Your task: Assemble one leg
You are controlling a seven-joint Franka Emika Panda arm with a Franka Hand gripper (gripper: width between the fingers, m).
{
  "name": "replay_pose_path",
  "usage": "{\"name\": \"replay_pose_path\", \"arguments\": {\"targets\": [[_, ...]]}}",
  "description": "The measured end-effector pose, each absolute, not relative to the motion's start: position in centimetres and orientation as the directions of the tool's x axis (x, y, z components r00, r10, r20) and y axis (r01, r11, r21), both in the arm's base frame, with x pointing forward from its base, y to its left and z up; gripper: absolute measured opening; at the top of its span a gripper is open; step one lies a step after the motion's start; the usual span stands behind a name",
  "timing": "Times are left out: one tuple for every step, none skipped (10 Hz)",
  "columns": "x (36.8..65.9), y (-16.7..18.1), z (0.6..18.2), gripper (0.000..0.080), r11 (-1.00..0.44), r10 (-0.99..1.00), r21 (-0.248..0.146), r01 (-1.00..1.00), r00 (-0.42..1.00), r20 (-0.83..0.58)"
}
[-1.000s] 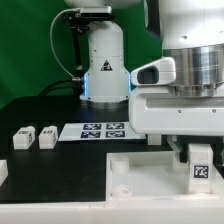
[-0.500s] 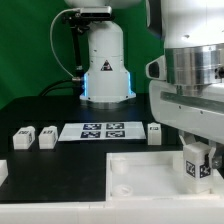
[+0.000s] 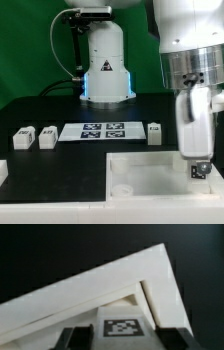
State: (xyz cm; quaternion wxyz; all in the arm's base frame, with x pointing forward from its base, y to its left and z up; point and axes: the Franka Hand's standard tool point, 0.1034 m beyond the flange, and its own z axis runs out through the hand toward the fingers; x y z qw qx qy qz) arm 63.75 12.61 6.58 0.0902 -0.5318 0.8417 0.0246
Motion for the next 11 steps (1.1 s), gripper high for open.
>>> {"name": "replay_pose_path", "arguments": {"targets": [[63.7,12.7,6.6,0.0294,0.455,-0.879,-0.051,-0.889,-0.439,-0.188],[63.7,12.7,6.6,0.0294,0.456,-0.877,-0.05,-0.888,-0.44,-0.193],[63.7,12.8,6.6,0.0294,0.433,-0.889,-0.055,-0.9,-0.416,-0.192],[63.7,12.8,6.6,0.0364,0.432,-0.889,-0.055,-0.9,-0.415,-0.192],[63.7,12.8,6.6,0.0546,0.43,-0.89,-0.055,-0.901,-0.413,-0.192],[63.7,12.8,6.6,0.0546,0.42,-0.895,-0.057,-0.906,-0.403,-0.191],[63.7,12.8,6.6,0.0632,0.358,-0.921,-0.07,-0.931,-0.341,-0.187],[63.6,12.4,6.7,0.0632,0.213,-0.964,-0.077,-0.974,-0.197,-0.176],[63.5,12.0,6.8,0.0646,0.079,-0.983,-0.082,-0.993,-0.064,-0.169],[63.6,11.7,6.9,0.0646,-0.086,-0.984,-0.106,-0.991,0.101,-0.146],[63.6,11.7,6.8,0.0649,-0.167,-0.974,-0.119,-0.979,0.182,-0.135]]}}
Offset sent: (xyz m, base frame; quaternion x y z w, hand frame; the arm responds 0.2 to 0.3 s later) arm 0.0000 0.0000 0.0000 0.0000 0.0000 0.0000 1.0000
